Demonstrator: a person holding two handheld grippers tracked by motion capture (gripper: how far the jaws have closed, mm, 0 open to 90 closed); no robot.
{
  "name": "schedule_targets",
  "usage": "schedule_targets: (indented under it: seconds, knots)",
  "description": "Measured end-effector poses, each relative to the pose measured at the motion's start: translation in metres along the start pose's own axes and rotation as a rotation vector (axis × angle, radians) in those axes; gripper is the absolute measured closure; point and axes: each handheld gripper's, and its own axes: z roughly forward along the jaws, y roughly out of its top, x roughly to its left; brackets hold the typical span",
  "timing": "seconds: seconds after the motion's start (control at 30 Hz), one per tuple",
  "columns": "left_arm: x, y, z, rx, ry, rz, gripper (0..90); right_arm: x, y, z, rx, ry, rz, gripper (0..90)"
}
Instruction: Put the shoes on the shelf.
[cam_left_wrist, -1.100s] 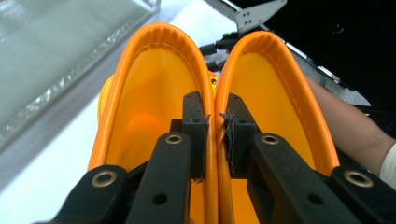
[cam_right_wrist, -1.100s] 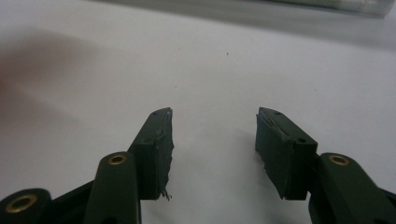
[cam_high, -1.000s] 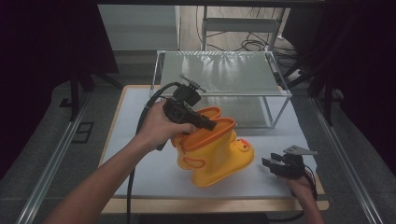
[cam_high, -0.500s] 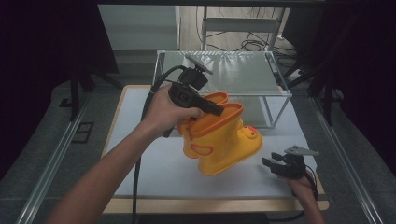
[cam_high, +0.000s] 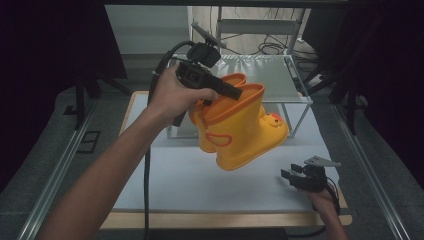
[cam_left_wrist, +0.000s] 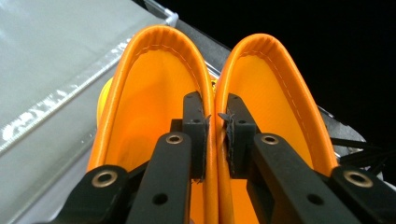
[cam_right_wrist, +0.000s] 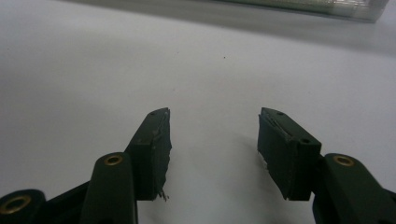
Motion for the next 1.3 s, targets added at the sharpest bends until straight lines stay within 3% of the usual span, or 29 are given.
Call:
schedule_targets:
  seconds: [0.23,0.33,0.57,0.87,0.97,1.0,1.3]
  knots:
    - [0.007,0.023,-0.009,-0.028,0.021,-0.034,81.4,0.001,0.0,0.001,0.007,0.003,-0.007,43.5]
    - [0.013,0.04,-0.014,-0.058,0.043,-0.049,81.4,0.001,-0.001,0.002,0.003,0.001,-0.003,42.2]
    - [0.025,0.06,-0.009,-0.078,0.083,-0.07,81.4,0.001,-0.001,0.003,0.01,-0.002,-0.002,39.4]
    - [0.062,0.074,0.004,-0.097,0.122,-0.156,81.5,0.003,-0.001,0.002,0.013,-0.008,-0.003,38.8]
    - [0.07,0.077,0.007,-0.111,0.146,-0.183,81.5,0.004,-0.002,0.003,0.013,-0.005,-0.001,38.8]
    - [0.08,0.08,0.011,-0.131,0.167,-0.224,81.5,0.004,-0.002,0.003,0.013,-0.003,0.004,38.8]
    - [0.119,0.09,0.029,-0.164,0.317,-0.347,81.4,0.003,-0.002,0.002,0.009,0.003,0.013,38.5]
